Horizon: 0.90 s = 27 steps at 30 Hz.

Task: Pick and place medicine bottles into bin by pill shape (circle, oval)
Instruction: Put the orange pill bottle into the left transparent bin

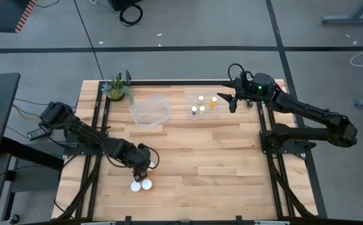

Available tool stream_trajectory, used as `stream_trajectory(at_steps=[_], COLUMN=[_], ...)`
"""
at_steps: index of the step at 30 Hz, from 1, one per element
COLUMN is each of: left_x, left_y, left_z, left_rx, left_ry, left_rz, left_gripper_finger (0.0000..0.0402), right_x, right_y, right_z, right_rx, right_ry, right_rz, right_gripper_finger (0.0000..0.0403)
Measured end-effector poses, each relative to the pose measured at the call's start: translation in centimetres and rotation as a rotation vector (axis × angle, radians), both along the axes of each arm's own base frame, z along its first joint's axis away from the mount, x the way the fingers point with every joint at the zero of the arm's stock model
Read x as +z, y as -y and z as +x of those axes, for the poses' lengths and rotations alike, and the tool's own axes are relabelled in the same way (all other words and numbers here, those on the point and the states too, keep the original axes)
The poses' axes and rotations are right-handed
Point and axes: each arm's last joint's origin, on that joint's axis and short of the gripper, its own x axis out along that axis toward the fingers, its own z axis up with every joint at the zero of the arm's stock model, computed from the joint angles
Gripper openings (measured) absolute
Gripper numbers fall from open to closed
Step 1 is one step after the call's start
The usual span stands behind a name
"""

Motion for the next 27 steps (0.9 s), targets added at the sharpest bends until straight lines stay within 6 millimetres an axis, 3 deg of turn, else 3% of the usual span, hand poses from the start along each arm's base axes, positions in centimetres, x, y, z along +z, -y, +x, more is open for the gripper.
stream_trajectory(at_steps=[7, 11, 16, 23, 27], left_x=[1.1, 2.3, 4.3, 7.0, 7.7], left_y=[-1.8, -3.8, -6.9, -12.3, -15.7], left_z=[0.3, 1.1, 2.9, 4.5, 4.8], left_rx=[-0.028, -0.063, -0.094, -0.089, -0.053], left_ry=[-0.091, -0.117, -0.055, 0.013, 0.06], left_rz=[0.066, 0.108, 0.184, 0.323, 0.38], left_gripper_finger=[0.0231, 0.0218, 0.0208, 0.0235, 0.0218], right_x=[0.0, 0.0, 0.1, 0.1, 0.1], right_y=[0.0, 0.0, 0.0, 0.0, 0.0], right_z=[0.0, 0.0, 0.0, 0.0, 0.0], right_rx=[0.0, 0.0, 0.0, 0.001, 0.001], right_ry=[0.001, 0.001, 0.005, 0.003, 0.002], right_rz=[0.0, 0.0, -0.004, -0.006, -0.006], right_gripper_finger=[0.0251, 0.0251, 0.0251, 0.0251, 0.0251])
